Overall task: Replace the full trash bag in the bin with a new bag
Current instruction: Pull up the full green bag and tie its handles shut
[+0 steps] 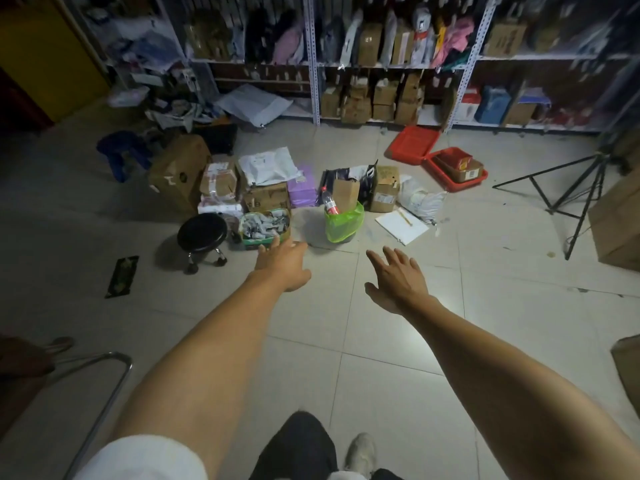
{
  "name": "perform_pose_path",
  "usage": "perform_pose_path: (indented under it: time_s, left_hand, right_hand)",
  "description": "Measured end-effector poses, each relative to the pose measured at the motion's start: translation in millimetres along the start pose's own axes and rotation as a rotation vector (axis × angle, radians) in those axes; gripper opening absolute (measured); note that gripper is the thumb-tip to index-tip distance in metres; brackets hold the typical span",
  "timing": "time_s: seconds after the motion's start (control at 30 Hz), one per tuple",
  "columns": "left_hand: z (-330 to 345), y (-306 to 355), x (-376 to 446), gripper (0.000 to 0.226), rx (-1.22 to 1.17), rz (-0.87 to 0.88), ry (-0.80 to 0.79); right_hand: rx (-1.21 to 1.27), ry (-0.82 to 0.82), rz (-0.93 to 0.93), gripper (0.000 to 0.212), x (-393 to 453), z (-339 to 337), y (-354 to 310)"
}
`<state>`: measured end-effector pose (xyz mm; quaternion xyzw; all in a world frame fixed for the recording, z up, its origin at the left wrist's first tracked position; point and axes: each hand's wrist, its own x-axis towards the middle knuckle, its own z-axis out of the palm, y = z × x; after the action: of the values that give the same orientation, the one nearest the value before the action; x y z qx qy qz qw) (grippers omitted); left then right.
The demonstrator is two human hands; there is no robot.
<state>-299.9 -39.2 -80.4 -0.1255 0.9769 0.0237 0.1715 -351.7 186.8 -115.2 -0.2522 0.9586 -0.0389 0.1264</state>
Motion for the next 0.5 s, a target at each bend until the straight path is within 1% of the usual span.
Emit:
perform_pose_path:
  time_s: [0.2, 0.27, 0.4, 0.5]
  left_hand:
    - [-6.6, -15.7, 85.1, 0.067, 0.007, 0.011, -0.023]
    - [-11.5, -22.3, 119.9, 0.063, 0.013, 0.030, -0.016]
    - [-21.5, -41.4, 188.6, 0.056, 0.014, 0.060, -0.019]
    - [-31.1, -62.0, 233.6, 0.052, 0.007, 0.074, -0.044]
  right_hand:
    - [-0.001, -0.025, 0.027, 0.072, 81.4, -4.1, 16.2]
    - [-0.011, -0.029, 0.043, 0.073, 111.8, -3.1, 17.7]
    - [0.008, -0.067, 0.087, 0.074, 176.4, -3.8, 8.3]
    - [0.032, -0.078, 0.078, 0.075, 225.8, -8.0, -6.6]
